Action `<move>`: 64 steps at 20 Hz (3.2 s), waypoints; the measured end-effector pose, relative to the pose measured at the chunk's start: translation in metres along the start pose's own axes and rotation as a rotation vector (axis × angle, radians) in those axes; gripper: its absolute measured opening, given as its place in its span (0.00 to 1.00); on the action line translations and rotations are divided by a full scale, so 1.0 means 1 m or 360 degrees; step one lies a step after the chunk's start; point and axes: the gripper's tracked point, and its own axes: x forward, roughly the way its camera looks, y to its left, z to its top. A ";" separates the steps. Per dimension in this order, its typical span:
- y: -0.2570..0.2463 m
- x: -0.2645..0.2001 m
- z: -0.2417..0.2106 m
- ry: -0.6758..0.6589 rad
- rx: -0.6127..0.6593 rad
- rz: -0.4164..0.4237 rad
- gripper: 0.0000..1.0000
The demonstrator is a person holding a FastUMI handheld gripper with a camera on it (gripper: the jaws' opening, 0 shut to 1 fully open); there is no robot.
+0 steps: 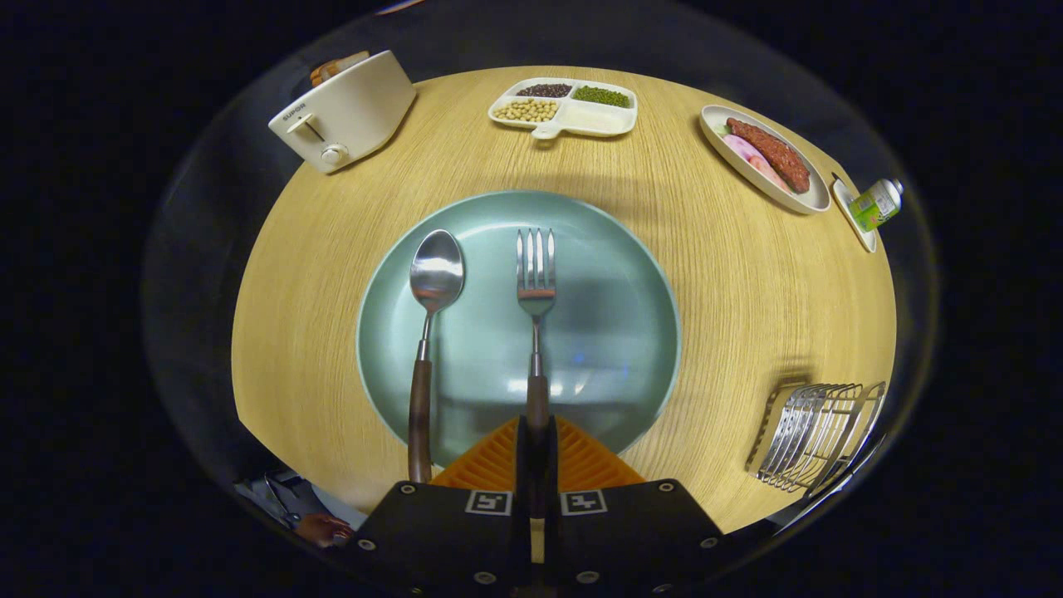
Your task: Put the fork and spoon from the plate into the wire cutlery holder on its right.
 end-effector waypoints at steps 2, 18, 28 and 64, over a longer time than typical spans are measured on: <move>-0.004 -0.009 0.003 -0.0033 0.0040 0.0020 0.06; -0.137 -0.120 -0.047 -0.0216 0.0360 -0.0121 0.06; -0.192 -0.139 -0.093 -0.0124 0.0366 -0.0142 0.06; -0.186 -0.180 -0.026 -0.0396 0.0383 -0.0037 0.43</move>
